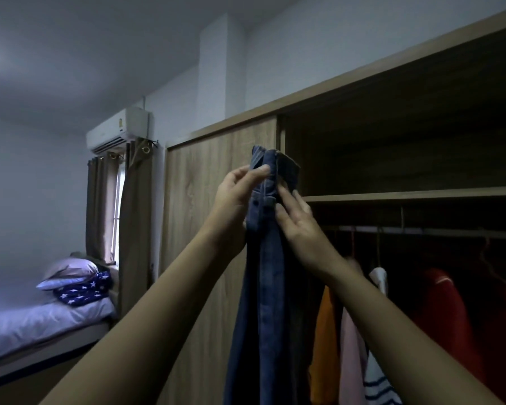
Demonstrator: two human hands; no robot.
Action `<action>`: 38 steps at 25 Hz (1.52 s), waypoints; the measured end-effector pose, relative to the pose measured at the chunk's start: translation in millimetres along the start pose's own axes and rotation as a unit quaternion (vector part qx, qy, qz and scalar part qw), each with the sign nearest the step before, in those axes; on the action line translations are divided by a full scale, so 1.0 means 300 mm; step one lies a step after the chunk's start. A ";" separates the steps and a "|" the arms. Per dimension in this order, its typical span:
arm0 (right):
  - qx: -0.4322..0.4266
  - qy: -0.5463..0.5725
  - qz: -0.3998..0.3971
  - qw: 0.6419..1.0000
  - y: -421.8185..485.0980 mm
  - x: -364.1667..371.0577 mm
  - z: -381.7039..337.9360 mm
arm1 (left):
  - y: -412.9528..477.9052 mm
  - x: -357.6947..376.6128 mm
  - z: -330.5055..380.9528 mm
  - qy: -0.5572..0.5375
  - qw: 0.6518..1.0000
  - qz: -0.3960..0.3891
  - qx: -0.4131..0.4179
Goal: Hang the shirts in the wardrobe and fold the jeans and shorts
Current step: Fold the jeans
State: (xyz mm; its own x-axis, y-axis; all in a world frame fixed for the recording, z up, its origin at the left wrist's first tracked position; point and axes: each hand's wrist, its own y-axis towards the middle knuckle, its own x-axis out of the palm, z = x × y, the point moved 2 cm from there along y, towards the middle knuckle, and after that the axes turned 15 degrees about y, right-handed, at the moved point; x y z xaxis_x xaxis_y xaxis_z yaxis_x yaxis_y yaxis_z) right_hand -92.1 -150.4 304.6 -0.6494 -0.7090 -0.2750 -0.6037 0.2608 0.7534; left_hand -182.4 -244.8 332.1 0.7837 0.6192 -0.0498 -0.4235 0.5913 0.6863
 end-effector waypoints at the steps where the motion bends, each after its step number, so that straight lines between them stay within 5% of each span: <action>1: -0.024 -0.036 -0.013 0.999 0.012 0.009 0.001 | 0.009 -0.014 -0.001 0.011 1.000 -0.003 0.016; 3: -0.097 -0.034 -0.013 0.995 0.027 0.008 0.008 | 0.016 -0.036 -0.004 -0.002 0.999 0.021 0.026; 5: -0.147 0.057 0.098 0.983 0.024 -0.015 0.058 | 0.016 -0.055 -0.014 -0.011 0.999 0.049 0.010; 8: -0.026 0.186 0.197 0.962 0.006 -0.039 0.142 | 0.029 -0.099 -0.067 -0.032 0.998 0.039 -0.029; 13: 0.006 0.021 0.236 0.972 0.000 -0.054 0.168 | 0.049 -0.206 -0.162 0.070 0.991 -0.085 -0.079; 16: 0.014 -0.009 0.214 0.977 -0.003 -0.047 0.200 | 0.048 -0.171 -0.167 0.188 0.982 0.008 -0.011; 19: 0.000 0.052 0.124 0.991 -0.095 -0.052 0.296 | 0.058 -0.172 -0.143 0.186 0.972 0.127 0.064; 22: 0.086 0.063 0.045 0.993 -0.304 -0.006 0.496 | 0.076 -0.234 -0.135 0.185 0.964 0.169 0.094; 27: 0.120 0.103 0.137 0.978 -0.408 0.008 0.611 | 0.074 -0.265 -0.215 0.187 0.968 0.147 0.076; 29: 0.122 0.112 0.132 0.977 -0.403 0.028 0.610 | 0.061 -0.297 -0.226 0.277 0.941 0.161 0.108; 31: 0.113 0.100 0.136 0.979 -0.404 0.051 0.614 | 0.074 -0.337 -0.235 0.450 0.869 0.151 0.140; 33: 0.095 0.099 0.164 0.977 -0.378 0.072 0.597 | 0.134 -0.379 -0.246 0.508 0.848 0.129 0.080; 36: 0.128 0.097 0.200 0.967 -0.299 0.087 0.575 | 0.136 -0.420 -0.253 0.231 0.967 0.079 -0.069; 38: 0.166 0.140 0.209 0.954 -0.285 0.073 0.573 | 0.049 -0.430 -0.367 -0.067 0.979 0.085 -0.175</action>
State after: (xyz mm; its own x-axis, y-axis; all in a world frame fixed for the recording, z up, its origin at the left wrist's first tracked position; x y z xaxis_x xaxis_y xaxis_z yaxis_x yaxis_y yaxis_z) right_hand -134.1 -75.6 131.5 -0.7443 -0.6330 0.2128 -0.4626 0.7185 0.5193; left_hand -339.8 -259.0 268.6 0.7314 0.6640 0.1553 -0.6639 0.6414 0.3846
